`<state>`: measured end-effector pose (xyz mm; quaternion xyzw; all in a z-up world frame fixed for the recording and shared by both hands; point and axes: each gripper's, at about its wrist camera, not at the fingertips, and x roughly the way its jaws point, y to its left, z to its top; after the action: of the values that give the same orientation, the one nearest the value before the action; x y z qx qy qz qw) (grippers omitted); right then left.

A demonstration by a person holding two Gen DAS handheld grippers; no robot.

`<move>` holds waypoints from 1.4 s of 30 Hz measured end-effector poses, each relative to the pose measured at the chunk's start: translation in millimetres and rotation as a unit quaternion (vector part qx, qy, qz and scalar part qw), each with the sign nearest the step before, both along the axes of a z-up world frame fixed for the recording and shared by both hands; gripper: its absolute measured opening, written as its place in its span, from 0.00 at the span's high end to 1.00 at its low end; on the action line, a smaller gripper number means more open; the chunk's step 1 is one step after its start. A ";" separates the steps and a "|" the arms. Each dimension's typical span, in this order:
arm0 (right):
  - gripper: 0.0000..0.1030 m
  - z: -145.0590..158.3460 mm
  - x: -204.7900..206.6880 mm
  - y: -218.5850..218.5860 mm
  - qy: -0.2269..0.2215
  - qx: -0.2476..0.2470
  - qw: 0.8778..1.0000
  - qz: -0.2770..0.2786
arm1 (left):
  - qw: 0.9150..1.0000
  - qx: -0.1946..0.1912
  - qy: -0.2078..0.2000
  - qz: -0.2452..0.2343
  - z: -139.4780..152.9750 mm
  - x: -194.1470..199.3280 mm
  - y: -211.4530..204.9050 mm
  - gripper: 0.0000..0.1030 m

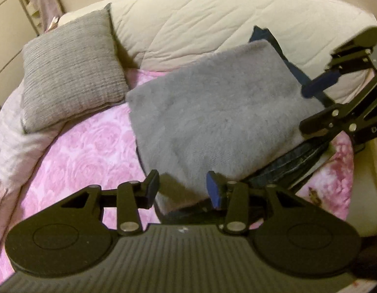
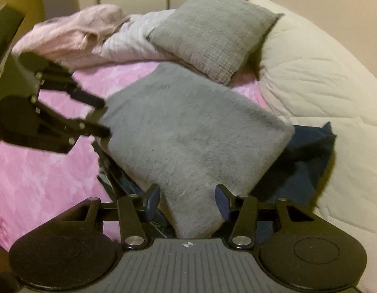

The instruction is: Organize objects

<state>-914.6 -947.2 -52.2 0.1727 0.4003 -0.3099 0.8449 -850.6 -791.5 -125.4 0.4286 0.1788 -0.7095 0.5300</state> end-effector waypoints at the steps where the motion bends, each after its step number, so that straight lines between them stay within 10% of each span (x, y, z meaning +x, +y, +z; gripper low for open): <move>1: 0.48 6.5 -7.6 6.8 -0.010 0.005 1.000 -0.015 | 1.000 0.005 0.011 0.014 8.0 3.3 4.6 0.63; 7: 0.25 32.7 -30.0 36.4 -0.060 0.062 0.986 -0.142 | 0.990 0.015 0.083 0.115 43.1 22.6 44.9 0.15; 11: 0.23 51.7 -42.1 66.3 -0.077 0.090 0.964 -0.236 | 0.977 0.026 0.134 0.161 56.9 35.3 75.3 0.01; 24: 0.23 119.6 -41.8 171.5 -0.055 0.055 0.936 -0.343 | 0.970 0.051 0.158 0.179 91.8 38.6 155.0 0.01; 42: 0.23 140.4 -40.0 195.1 -0.046 0.047 0.953 -0.297 | 0.962 0.039 0.154 0.222 112.8 14.2 192.4 0.01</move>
<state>-954.6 -752.1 88.2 0.3377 0.3053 -0.5194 0.7232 -836.4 -599.1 -12.6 0.2837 0.3763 -0.6243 0.6230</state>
